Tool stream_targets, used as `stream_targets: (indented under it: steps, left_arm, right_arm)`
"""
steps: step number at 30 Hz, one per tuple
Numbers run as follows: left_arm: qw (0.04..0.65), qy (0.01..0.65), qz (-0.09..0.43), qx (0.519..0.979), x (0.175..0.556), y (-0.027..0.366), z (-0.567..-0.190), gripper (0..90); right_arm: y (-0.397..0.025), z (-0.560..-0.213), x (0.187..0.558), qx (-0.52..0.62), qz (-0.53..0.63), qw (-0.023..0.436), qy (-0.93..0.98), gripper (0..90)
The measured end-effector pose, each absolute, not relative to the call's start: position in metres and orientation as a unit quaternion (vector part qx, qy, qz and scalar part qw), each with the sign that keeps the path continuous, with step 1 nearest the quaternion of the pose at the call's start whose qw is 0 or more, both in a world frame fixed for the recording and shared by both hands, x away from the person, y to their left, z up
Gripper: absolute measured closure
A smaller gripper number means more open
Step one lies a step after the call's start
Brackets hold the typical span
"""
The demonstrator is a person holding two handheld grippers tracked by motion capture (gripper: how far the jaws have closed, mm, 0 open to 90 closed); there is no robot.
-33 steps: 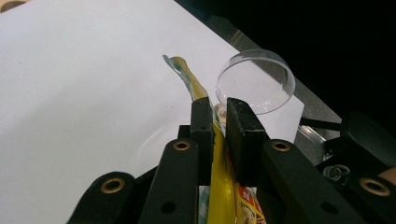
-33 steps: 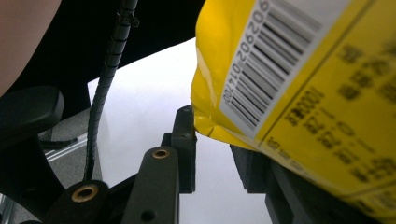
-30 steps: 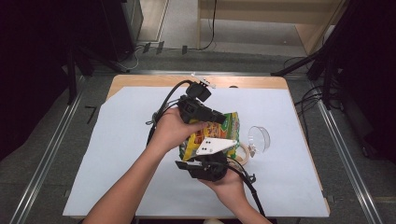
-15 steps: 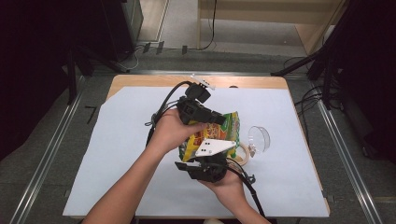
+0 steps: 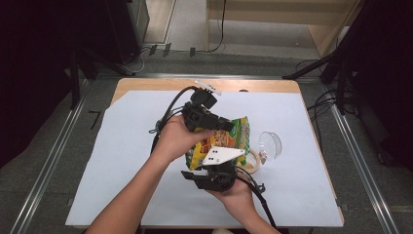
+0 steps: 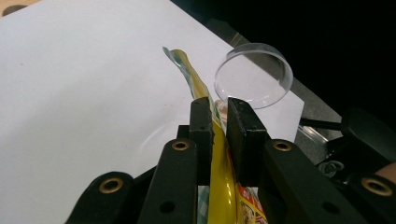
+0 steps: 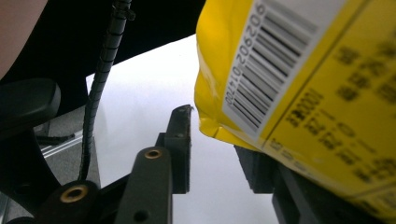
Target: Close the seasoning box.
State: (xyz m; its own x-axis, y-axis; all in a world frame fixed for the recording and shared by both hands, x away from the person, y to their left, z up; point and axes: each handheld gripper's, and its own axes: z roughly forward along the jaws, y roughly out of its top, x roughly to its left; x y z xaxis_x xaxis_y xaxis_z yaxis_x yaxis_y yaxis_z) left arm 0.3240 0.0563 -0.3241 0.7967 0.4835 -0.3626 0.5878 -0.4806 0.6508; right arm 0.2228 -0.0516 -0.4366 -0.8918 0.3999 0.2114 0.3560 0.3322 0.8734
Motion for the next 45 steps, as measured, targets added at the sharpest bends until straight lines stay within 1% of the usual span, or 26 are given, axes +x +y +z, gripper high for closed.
stream_targets:
  steps: [5,9,15,25,34,39,45]
  left_arm:
    - [0.421,0.315,-0.072,0.847,0.318,0.068,-0.330,81.7]
    - [0.427,0.316,-0.077,0.843,0.315,0.076,-0.333,82.1]
    - [0.425,0.325,-0.098,0.839,0.316,0.084,-0.339,81.3]
    - [0.431,0.325,-0.119,0.833,0.314,0.092,-0.346,84.6]
    - [0.423,0.323,-0.126,0.837,0.313,0.100,-0.352,85.5]
    - [0.422,0.314,-0.126,0.841,0.312,0.103,-0.355,85.3]
    - [0.420,0.310,-0.126,0.844,0.311,0.107,-0.357,85.0]
  right_arm:
    - [-0.048,-0.440,0.220,0.222,0.521,0.025,0.824,66.8]
    - [-0.045,-0.445,0.218,0.216,0.513,0.026,0.830,63.9]
    - [-0.043,-0.451,0.215,0.202,0.509,0.021,0.836,62.7]
    - [-0.042,-0.462,0.214,0.198,0.500,0.020,0.843,59.8]
    - [-0.048,-0.473,0.218,0.214,0.489,0.012,0.845,56.1]
    - [-0.051,-0.479,0.220,0.222,0.483,0.009,0.847,55.9]
    - [-0.052,-0.482,0.221,0.219,0.472,0.025,0.854,54.2]
